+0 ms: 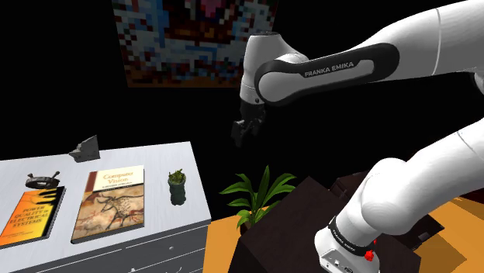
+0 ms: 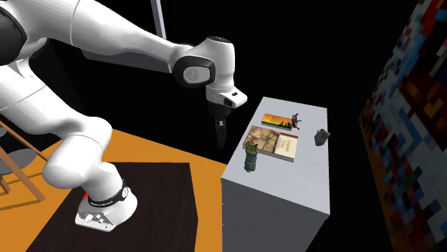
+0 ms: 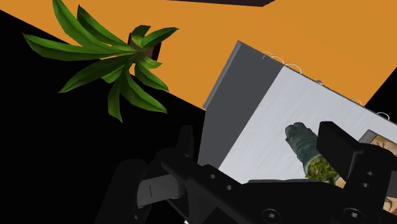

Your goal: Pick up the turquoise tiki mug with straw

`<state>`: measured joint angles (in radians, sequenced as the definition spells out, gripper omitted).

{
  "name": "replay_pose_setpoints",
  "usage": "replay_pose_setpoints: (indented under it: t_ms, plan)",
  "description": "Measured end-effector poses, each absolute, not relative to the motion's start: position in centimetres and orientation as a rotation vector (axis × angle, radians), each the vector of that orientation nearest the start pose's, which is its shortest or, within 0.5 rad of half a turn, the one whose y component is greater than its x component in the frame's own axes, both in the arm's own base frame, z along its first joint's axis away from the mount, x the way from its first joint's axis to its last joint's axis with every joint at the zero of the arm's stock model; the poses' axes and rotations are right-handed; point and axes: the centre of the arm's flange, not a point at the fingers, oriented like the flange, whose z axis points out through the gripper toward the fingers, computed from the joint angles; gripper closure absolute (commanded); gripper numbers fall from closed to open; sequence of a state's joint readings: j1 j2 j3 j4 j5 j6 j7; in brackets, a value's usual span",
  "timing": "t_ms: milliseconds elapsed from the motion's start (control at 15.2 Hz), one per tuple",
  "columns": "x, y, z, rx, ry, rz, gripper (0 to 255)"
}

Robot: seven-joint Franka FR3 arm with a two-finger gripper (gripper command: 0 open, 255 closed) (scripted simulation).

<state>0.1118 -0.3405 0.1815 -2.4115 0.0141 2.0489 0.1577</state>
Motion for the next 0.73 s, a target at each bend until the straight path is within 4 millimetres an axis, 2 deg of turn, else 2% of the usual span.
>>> replay_pose_setpoints:
  t_ms: [264,462,726]
  plan:
    - [43.9,16.3,40.2,-3.185,-0.186,0.025,0]
    - [46.2,18.5,38.4,-3.182,-0.184,0.024,0]
    - [48.6,22.3,35.1,-3.177,-0.182,0.025,0]
